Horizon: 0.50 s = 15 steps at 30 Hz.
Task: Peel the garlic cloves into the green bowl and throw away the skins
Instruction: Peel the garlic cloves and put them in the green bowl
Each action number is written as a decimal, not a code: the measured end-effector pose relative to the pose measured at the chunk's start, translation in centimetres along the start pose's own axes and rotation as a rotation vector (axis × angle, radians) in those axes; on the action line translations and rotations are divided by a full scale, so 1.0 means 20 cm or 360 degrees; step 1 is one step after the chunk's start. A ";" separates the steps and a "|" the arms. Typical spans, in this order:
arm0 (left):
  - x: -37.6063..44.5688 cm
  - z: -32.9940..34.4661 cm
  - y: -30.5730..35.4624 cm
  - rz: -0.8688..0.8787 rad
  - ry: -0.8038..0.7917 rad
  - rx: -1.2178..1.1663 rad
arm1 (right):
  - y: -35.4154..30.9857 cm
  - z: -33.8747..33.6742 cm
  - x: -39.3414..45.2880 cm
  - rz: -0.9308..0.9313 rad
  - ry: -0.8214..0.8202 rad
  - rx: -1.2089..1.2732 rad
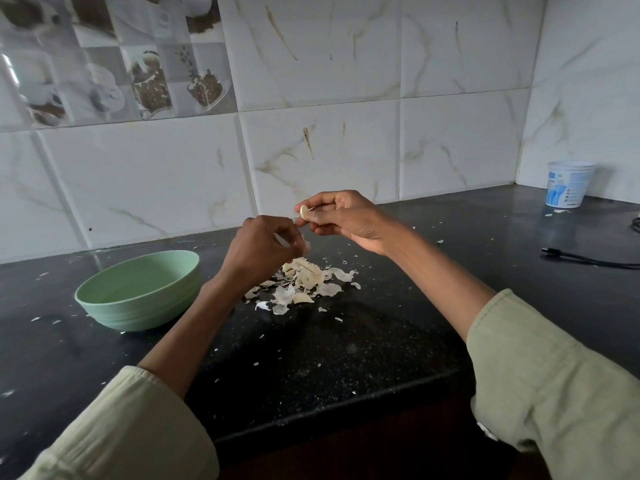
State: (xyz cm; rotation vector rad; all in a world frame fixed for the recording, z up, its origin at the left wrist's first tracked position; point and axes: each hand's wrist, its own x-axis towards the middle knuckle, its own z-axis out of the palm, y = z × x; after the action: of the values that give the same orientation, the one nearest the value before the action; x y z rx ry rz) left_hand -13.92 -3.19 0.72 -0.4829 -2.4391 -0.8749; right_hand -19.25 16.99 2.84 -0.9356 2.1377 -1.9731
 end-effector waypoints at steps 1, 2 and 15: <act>0.01 0.00 -0.01 0.0011 -0.0012 0.0041 | 0.00 0.00 0.00 0.0008 0.0001 -0.0010; 0.01 0.00 -0.02 -0.0001 -0.0029 0.0063 | 0.00 0.00 0.00 0.0016 0.0006 -0.0028; 0.02 -0.03 -0.03 -0.0005 -0.0045 0.0080 | 0.02 -0.02 0.01 -0.0012 0.0155 -0.0247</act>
State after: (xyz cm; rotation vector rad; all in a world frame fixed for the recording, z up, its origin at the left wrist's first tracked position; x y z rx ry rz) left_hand -14.42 -3.98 1.09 -0.4758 -2.4817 -0.8111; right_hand -19.65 17.18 2.61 -0.8868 2.3728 -1.9162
